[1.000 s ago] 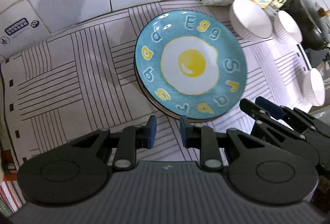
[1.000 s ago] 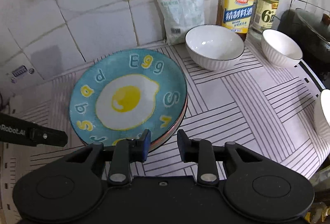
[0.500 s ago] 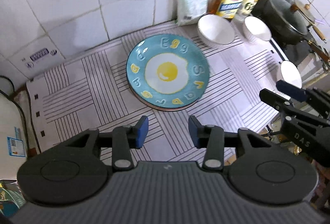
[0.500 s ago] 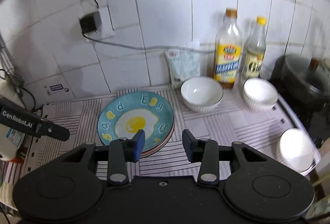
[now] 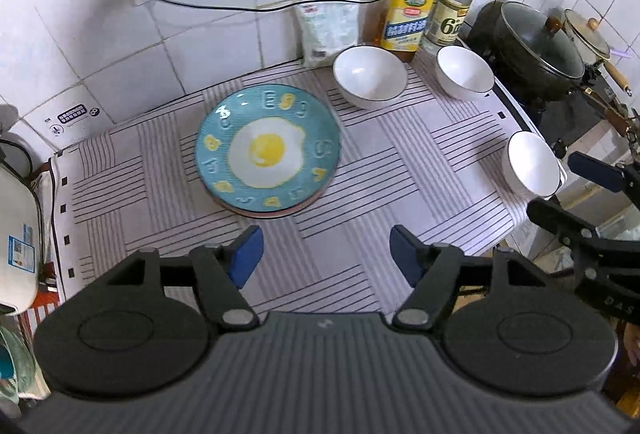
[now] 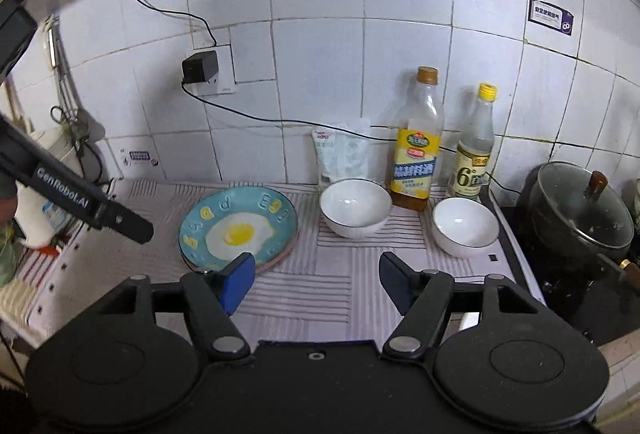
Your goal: Organize plates and bowls
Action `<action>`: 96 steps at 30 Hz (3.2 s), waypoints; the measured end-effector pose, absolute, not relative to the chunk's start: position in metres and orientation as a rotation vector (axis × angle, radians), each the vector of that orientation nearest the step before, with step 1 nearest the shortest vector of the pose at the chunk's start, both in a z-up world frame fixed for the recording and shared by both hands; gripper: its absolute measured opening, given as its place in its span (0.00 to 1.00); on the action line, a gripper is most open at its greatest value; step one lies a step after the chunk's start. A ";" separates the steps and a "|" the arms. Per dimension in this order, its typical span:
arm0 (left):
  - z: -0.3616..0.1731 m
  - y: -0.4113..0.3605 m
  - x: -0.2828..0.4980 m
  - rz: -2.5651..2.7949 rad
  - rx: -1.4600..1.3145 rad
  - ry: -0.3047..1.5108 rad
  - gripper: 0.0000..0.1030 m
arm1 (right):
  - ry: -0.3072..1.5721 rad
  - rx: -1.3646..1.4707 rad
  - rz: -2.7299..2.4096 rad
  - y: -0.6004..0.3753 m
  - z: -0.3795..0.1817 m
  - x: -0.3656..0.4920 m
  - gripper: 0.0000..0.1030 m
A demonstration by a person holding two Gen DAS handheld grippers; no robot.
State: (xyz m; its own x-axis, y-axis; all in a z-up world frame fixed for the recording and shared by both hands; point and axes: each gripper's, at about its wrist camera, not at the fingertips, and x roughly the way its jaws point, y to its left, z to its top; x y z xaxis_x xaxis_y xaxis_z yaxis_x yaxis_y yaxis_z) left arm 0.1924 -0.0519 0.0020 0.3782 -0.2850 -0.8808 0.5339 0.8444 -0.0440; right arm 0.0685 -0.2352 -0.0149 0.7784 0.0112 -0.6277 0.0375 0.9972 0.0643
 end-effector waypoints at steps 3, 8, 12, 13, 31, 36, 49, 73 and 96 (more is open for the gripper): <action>0.001 -0.079 0.181 -0.520 0.247 1.054 0.73 | 0.681 0.045 0.004 -0.263 -0.022 0.056 0.72; -0.009 -0.125 0.170 -0.515 0.218 1.071 0.76 | 0.707 0.033 0.010 -0.317 -0.043 0.042 0.80; -0.023 -0.162 0.162 -0.526 0.209 1.073 0.80 | 0.724 0.023 0.011 -0.358 -0.067 0.033 0.87; -0.027 -0.170 0.161 -0.528 0.208 1.077 0.81 | 0.735 0.018 0.004 -0.365 -0.074 0.031 0.87; -0.139 -0.289 0.179 -0.583 0.153 1.195 0.83 | 0.775 -0.023 -0.006 -0.418 -0.231 0.043 0.90; -0.166 -0.311 0.184 -0.621 0.132 1.212 0.79 | 0.698 0.010 -0.018 -0.422 -0.241 0.041 0.90; -0.194 -0.340 0.179 -0.703 0.121 1.236 0.17 | 0.603 0.052 -0.034 -0.419 -0.251 0.051 0.90; -0.143 -0.263 0.162 -0.582 0.128 1.170 0.17 | 0.565 -0.029 0.112 -0.365 -0.207 0.058 0.90; -0.161 -0.157 0.221 -0.351 0.030 1.171 0.22 | 0.581 -0.128 0.463 -0.277 -0.221 0.161 0.90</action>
